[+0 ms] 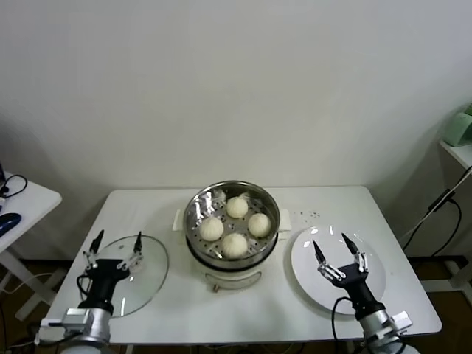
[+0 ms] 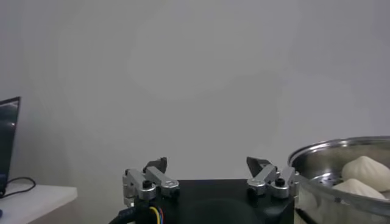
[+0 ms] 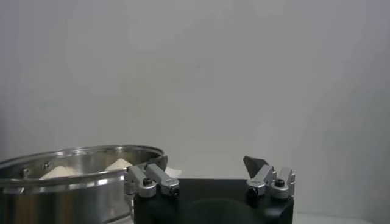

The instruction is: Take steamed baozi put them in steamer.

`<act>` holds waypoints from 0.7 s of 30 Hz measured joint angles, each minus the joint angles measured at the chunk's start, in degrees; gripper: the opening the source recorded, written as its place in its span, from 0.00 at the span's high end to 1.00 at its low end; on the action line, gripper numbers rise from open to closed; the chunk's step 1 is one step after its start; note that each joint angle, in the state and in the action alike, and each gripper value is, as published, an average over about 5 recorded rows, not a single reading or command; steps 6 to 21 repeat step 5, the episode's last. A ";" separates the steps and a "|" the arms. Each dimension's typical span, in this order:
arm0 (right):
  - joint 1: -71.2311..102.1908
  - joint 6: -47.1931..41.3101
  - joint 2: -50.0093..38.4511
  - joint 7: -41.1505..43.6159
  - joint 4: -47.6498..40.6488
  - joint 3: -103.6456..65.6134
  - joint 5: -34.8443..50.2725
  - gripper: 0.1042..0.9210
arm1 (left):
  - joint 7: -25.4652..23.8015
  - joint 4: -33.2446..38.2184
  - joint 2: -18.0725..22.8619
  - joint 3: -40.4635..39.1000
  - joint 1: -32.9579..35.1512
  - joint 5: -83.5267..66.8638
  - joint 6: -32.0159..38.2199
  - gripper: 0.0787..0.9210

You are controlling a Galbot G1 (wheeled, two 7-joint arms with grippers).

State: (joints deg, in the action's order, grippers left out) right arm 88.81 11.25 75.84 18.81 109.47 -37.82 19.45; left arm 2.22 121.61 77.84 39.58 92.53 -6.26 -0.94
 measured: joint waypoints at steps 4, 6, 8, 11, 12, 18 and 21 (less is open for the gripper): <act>0.77 0.19 0.61 0.00 0.39 -0.30 -0.29 0.12 | -0.05 -0.20 0.16 0.28 -0.33 -0.25 -0.26 0.12; 0.86 0.20 0.68 0.00 0.45 -0.32 -0.32 0.12 | -0.06 -0.22 0.17 0.33 -0.37 -0.29 -0.28 0.12; 0.86 0.20 0.68 0.00 0.45 -0.32 -0.32 0.12 | -0.06 -0.22 0.17 0.33 -0.37 -0.29 -0.28 0.12; 0.86 0.20 0.68 0.00 0.45 -0.32 -0.32 0.12 | -0.06 -0.22 0.17 0.33 -0.37 -0.29 -0.28 0.12; 0.86 0.20 0.68 0.00 0.45 -0.32 -0.32 0.12 | -0.06 -0.22 0.17 0.33 -0.37 -0.29 -0.28 0.12; 0.86 0.20 0.68 0.00 0.45 -0.32 -0.32 0.12 | -0.06 -0.22 0.17 0.33 -0.37 -0.29 -0.28 0.12; 0.86 0.20 0.68 0.00 0.45 -0.32 -0.32 0.12 | -0.06 -0.22 0.17 0.33 -0.37 -0.29 -0.28 0.12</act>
